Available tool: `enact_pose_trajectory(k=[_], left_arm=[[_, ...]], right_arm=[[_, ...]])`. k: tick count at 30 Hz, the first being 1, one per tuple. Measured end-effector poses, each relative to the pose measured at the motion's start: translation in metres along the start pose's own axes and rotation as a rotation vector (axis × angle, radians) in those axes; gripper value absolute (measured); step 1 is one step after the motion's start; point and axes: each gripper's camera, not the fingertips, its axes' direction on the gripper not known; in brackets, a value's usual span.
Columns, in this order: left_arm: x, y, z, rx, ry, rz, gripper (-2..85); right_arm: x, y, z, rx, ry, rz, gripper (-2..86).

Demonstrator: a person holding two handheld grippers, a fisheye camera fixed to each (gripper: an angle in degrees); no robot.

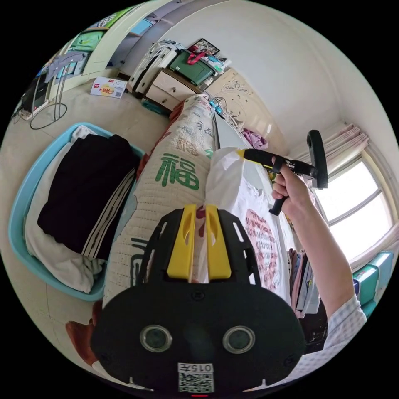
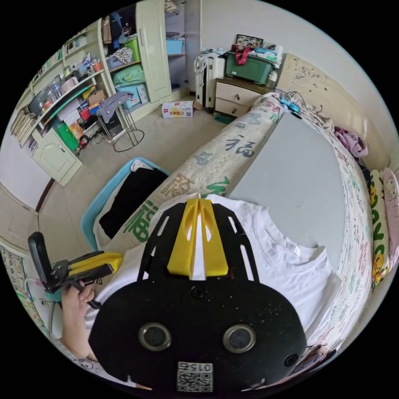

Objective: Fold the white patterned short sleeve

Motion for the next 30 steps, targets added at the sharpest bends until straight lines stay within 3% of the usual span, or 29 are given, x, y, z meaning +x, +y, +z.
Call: enact_pose_trajectory(k=[15, 21, 24, 30], left_arm=[[0.058, 0.015, 0.003, -0.049, 0.151, 0.154, 4.4], [0.101, 0.025, 0.009, -0.009, 0.075, 0.249, 7.9], [0.11, 0.023, 0.014, -0.006, 0.091, 0.256, 6.8], [0.125, 0.019, 0.029, -0.118, 0.012, 0.329, 0.1]], right_arm=[[0.163, 0.129, -0.028, 0.0, -0.128, 0.262, 1.7], [0.155, 0.147, -0.061, 0.099, -0.087, 0.019, 6.6], [0.137, 0.144, -0.058, 0.035, -0.033, -0.129, 8.0], [0.142, 0.131, -0.044, -0.064, 0.042, -0.193, 3.6]])
